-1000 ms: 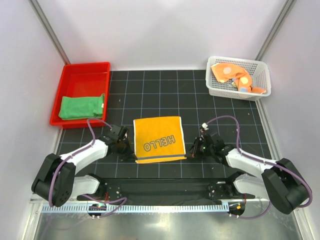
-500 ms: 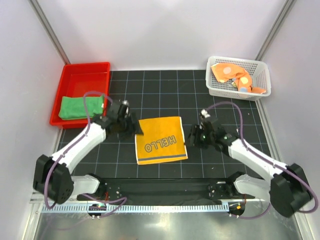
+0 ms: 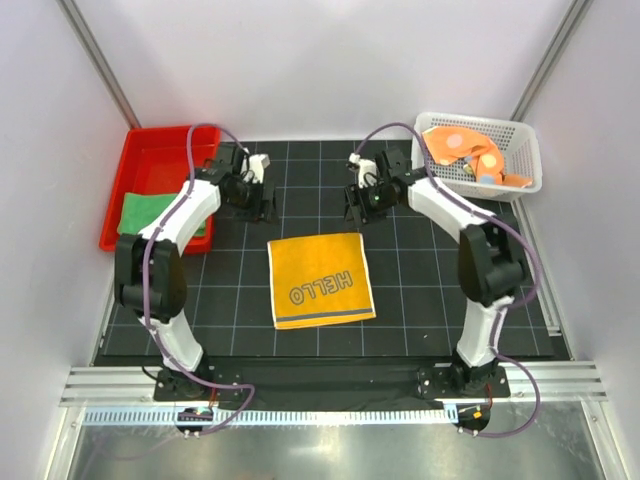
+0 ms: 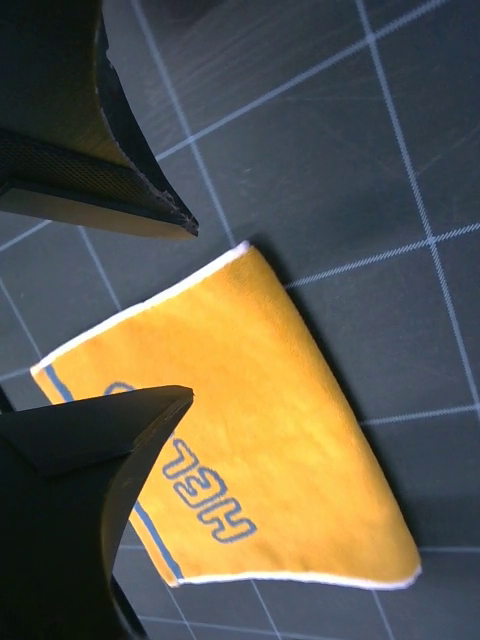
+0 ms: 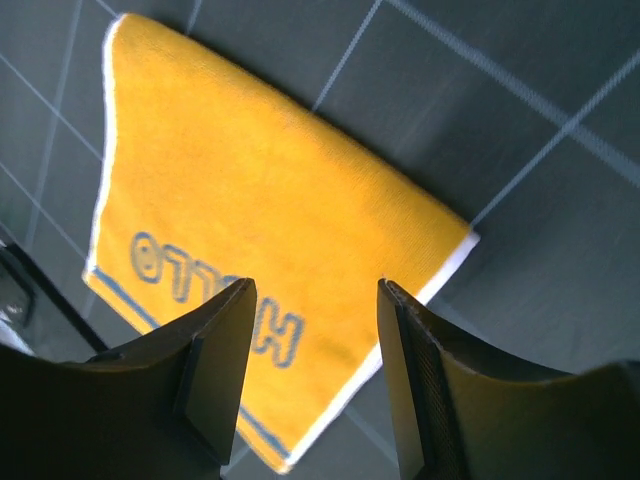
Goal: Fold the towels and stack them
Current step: Fold the towel, then neatly place the folded towel into the bin
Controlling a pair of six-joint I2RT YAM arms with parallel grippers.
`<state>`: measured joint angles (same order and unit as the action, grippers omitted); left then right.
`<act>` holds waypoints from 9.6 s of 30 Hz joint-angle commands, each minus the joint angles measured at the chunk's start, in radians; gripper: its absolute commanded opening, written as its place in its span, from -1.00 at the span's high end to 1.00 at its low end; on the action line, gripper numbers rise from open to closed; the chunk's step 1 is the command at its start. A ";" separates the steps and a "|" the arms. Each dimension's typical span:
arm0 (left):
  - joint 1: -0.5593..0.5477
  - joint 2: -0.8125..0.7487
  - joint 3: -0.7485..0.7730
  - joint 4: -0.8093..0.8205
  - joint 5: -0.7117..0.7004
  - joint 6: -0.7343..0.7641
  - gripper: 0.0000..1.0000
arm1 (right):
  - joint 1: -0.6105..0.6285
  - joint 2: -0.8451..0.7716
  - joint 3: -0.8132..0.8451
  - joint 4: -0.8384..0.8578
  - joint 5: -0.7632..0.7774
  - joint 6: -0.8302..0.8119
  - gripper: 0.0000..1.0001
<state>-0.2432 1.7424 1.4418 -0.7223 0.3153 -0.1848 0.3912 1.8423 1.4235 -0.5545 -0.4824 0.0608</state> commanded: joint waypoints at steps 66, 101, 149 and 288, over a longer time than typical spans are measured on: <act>0.055 0.437 0.239 -0.218 0.243 0.412 0.42 | -0.149 0.434 0.390 -0.265 -0.160 -0.374 0.98; -0.065 -0.030 -0.153 0.057 -0.018 0.199 1.00 | -0.038 -0.305 -0.363 0.283 0.300 -0.001 0.98; -0.261 -0.236 -0.362 -0.147 -0.304 -0.036 0.18 | 0.159 -0.643 -0.769 0.185 0.369 0.346 0.45; -0.206 -0.166 -0.299 -0.080 -0.389 -0.424 1.00 | 0.296 -0.633 -0.746 0.418 0.381 0.659 -0.99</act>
<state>-0.4503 1.5776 1.0271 -0.6666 0.0727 -0.6701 0.6815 1.2854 0.6060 -0.0734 -0.1505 0.7357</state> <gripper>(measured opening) 0.040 0.953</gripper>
